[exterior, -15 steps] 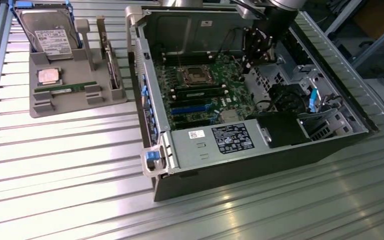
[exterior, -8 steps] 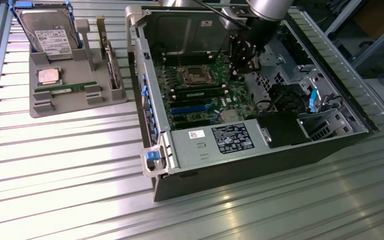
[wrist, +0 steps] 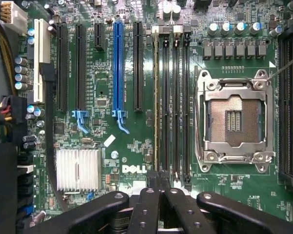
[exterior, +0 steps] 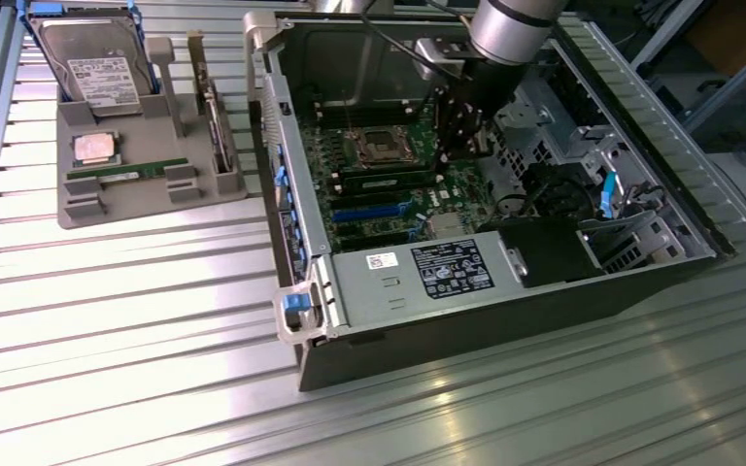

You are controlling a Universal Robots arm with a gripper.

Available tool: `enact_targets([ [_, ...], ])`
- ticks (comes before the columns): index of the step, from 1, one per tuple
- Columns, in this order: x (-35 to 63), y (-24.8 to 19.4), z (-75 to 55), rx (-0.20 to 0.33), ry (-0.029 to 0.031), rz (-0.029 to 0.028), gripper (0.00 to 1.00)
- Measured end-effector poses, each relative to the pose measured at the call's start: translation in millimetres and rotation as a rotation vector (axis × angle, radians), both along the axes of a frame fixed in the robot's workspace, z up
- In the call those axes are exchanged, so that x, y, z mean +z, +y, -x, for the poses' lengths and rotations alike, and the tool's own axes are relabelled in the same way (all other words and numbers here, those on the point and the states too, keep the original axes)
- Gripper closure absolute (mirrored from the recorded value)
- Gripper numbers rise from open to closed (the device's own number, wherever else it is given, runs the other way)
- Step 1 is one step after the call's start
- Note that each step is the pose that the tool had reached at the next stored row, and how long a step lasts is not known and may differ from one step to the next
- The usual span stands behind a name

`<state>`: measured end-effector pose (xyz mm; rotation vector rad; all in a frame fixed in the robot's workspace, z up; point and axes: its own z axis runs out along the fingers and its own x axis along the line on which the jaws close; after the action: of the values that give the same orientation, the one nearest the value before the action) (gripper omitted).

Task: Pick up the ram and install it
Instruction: 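Press down the ram until it locks into place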

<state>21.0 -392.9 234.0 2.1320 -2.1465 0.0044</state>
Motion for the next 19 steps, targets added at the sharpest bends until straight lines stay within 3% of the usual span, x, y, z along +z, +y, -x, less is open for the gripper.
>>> enact_targets([
  [4, -6.4, -0.2, 0.3, 0.000, -0.0005, -0.0002, 0.89],
  [5, -3.5, 0.1, 0.2, 0.000, -0.0025, -0.0022, 0.89],
  [8, 10.4, 0.1, 0.6, 0.000, -0.0046, 0.0000, 0.89],
  [12, 10.5, 0.1, 29.2, 0.000, -0.0087, -0.0002, 0.89],
  [17, 8.7, 0.1, 80.8, 0.000, -0.0114, -0.0009, 0.89],
  [19, 8.1, 0.1, 92.1, 0.000, -0.0118, -0.0015, 0.89],
])
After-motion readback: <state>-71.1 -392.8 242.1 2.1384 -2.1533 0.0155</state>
